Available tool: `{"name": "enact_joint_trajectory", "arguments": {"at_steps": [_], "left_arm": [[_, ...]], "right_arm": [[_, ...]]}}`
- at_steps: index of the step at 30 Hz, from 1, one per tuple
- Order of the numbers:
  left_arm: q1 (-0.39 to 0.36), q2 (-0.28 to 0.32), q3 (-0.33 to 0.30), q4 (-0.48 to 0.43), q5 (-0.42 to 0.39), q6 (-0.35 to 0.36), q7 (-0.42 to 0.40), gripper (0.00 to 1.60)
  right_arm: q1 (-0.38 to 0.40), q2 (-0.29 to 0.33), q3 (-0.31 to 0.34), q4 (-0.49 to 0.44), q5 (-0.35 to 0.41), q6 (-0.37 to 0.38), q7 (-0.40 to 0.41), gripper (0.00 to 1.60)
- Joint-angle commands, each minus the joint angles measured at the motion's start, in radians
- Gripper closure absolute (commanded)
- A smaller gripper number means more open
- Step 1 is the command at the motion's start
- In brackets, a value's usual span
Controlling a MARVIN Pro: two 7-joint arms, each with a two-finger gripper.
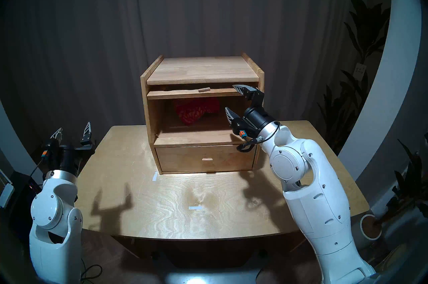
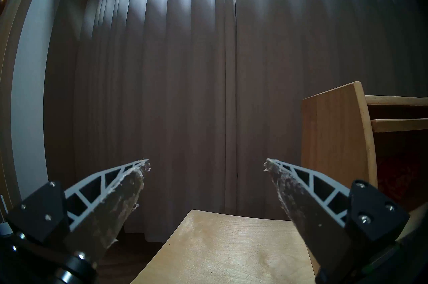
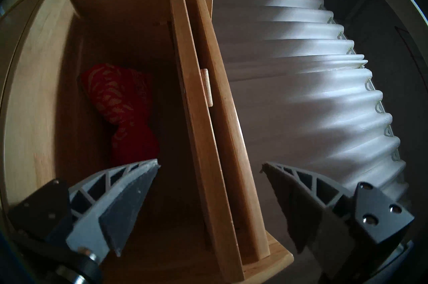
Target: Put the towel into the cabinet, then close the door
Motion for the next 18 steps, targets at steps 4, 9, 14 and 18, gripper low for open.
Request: {"name": "enact_joint_trajectory", "arguments": {"at_steps": [4, 9, 14, 18], "left_arm": [[0.006, 0.004, -0.008, -0.006, -0.002, -0.072, -0.026, 0.0], [0.014, 0.004, -0.012, 0.001, -0.003, -0.111, -0.042, 0.0], [0.021, 0.003, -0.016, 0.012, -0.005, -0.159, -0.06, 0.0], [0.027, 0.002, -0.02, 0.024, -0.009, -0.21, -0.077, 0.0]], "right_arm": [[0.147, -0.072, -0.022, 0.1, -0.066, 0.031, -0.006, 0.0], [0.192, -0.087, -0.02, 0.161, -0.109, 0.042, -0.008, 0.0], [0.236, -0.103, -0.015, 0.214, -0.157, 0.05, -0.013, 0.0], [0.278, -0.105, -0.016, 0.256, -0.202, 0.05, -0.016, 0.0]]}}
